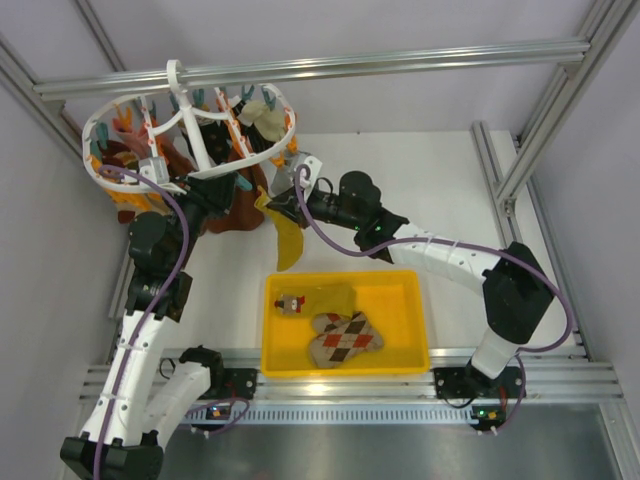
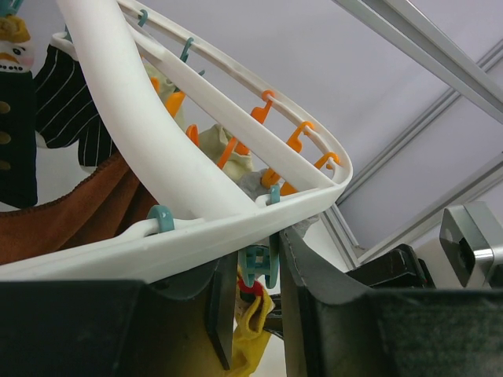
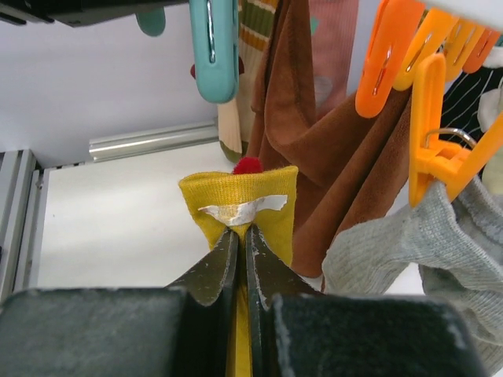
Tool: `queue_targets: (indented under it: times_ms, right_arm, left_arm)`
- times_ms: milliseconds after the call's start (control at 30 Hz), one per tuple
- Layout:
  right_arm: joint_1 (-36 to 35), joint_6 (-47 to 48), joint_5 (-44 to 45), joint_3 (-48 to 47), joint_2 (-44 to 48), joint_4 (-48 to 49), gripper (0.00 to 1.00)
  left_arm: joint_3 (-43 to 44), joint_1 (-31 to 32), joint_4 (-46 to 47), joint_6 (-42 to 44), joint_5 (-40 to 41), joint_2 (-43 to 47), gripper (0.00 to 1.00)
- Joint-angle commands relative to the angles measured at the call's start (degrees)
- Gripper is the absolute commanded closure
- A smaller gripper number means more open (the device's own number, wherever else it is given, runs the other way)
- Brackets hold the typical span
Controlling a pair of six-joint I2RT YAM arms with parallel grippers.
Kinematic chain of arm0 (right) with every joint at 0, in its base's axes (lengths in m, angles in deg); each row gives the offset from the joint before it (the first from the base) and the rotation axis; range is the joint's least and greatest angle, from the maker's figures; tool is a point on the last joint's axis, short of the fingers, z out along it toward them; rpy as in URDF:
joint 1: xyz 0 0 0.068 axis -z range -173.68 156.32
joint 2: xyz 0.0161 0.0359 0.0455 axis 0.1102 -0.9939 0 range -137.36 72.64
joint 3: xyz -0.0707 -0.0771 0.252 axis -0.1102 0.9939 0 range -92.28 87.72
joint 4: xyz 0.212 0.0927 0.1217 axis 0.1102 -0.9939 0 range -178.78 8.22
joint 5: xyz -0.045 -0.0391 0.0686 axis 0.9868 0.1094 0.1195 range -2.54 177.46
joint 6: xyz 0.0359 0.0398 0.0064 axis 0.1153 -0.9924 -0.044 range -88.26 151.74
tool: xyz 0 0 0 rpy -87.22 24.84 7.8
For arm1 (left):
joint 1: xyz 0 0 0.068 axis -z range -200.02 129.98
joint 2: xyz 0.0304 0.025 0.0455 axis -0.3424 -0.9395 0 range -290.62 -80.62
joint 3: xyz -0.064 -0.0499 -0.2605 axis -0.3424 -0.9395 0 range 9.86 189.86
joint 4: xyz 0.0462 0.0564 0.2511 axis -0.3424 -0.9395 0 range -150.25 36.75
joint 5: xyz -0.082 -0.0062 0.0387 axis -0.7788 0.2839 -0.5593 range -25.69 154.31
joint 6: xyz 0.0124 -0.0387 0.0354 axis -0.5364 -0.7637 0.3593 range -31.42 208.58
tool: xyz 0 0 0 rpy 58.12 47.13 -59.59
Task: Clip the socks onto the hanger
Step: Clamp the sock onto the hanger.
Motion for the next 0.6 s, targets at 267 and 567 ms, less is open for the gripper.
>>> queue_targets:
  times_ms: [267, 567]
  right_arm:
    - [0.25, -0.87, -2.32, -4.53, 0.58, 6.87, 1.0]
    - [0.25, -0.87, -2.59, -5.41, -0.13, 6.43, 1.0]
  left_arm:
    - [1.07, -0.31, -1.22, -0.53, -1.43, -1.3, 1.0]
    - [0.98, -0.31, -0.69, -0.96, -2.22, -1.57, 1.0]
